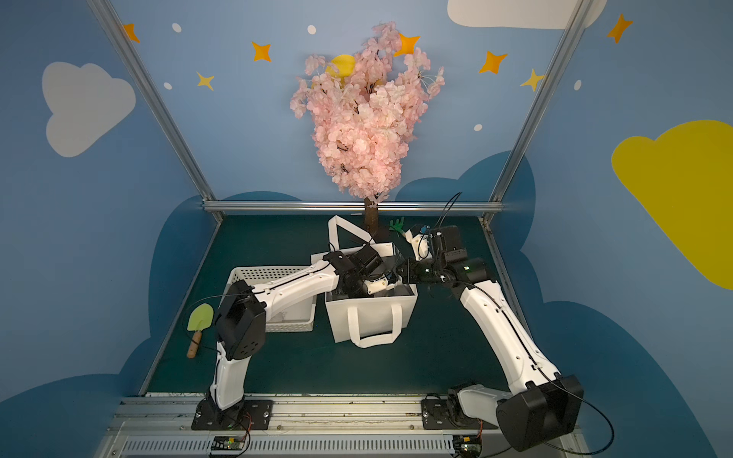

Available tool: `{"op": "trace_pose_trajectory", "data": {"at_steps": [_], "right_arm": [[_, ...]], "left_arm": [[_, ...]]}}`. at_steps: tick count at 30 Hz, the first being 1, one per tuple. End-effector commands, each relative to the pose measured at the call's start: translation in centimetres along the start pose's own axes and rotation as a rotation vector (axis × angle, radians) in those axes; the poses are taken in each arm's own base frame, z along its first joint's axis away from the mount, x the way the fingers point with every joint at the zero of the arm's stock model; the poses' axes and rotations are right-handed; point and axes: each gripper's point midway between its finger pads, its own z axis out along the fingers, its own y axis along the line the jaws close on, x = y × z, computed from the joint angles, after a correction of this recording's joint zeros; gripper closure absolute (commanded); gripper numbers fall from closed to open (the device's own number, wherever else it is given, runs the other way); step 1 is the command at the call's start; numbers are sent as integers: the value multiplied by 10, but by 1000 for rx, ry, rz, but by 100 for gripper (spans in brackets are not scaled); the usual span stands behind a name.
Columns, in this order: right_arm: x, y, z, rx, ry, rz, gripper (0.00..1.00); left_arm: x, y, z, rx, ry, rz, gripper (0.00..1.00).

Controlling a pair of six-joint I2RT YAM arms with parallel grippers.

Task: Place the ice pack in the delivery bag
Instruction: Place the ice pack in the delivery bag, then pick up the ice pack from the bin.

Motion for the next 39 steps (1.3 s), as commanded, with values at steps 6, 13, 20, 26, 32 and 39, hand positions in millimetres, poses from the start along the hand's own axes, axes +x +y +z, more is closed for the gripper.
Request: {"op": "trace_pose_trajectory", "data": {"at_steps": [6, 13, 20, 26, 32, 39], "right_arm": [[-1, 4, -9, -7, -31, -19, 94], [-4, 3, -10, -3, -40, -13, 93], [-7, 4, -10, -3, -50, -1, 93], [-12, 5, -10, -3, -60, -6, 93], [-16, 7, -8, -8, -66, -15, 93], [-19, 11, -3, -15, -61, -30, 93]], "left_arm": [[-10, -7, -36, 15, -37, -81, 32], [-36, -10, -120, -45, -229, -117, 19], [-41, -4, -205, -151, -433, -247, 17], [-13, 5, -259, -221, -565, -417, 14], [68, 60, -285, -393, -607, -870, 6], [180, 94, -239, -416, -450, -1465, 10]]}}
